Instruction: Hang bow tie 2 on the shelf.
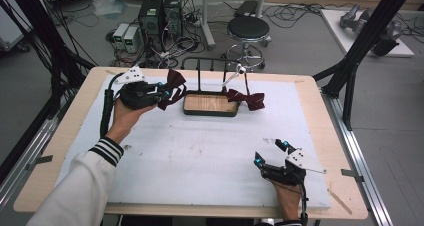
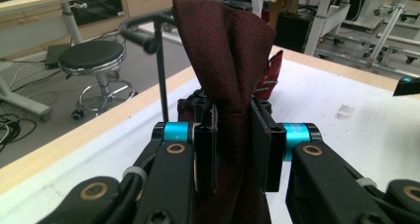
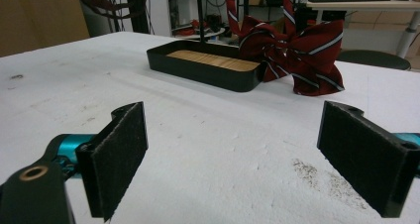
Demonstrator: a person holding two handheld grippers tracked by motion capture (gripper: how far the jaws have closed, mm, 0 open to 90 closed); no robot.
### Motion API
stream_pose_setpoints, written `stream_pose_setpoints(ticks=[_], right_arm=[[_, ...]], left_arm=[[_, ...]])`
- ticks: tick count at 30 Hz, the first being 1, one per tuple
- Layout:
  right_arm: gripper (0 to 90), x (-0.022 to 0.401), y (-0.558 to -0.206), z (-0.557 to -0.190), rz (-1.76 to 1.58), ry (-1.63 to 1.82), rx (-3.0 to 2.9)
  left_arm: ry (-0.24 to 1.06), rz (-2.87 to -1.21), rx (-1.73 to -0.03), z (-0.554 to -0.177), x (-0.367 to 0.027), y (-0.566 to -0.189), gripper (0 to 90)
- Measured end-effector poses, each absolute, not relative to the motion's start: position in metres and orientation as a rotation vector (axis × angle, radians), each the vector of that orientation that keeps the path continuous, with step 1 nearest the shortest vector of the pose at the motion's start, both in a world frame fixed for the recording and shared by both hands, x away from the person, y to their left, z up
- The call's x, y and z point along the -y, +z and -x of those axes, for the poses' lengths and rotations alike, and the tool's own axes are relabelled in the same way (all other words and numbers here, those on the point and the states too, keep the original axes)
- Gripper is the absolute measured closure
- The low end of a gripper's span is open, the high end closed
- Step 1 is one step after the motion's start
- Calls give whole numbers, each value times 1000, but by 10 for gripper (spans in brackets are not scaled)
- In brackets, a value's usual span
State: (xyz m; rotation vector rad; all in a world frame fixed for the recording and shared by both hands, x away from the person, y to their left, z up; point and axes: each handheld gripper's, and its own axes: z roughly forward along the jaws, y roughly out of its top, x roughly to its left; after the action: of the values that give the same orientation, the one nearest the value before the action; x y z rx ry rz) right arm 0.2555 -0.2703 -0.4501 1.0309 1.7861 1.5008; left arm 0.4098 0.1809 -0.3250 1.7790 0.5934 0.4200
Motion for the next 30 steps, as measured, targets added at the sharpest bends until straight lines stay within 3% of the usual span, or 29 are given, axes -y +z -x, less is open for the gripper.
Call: stream_pose_setpoints(ticks=[30], right_arm=[[113,271,-450,-255,-1025,1505,-1780]], left_arm=[[401,-1726,-559,-431,-124,-301,746]])
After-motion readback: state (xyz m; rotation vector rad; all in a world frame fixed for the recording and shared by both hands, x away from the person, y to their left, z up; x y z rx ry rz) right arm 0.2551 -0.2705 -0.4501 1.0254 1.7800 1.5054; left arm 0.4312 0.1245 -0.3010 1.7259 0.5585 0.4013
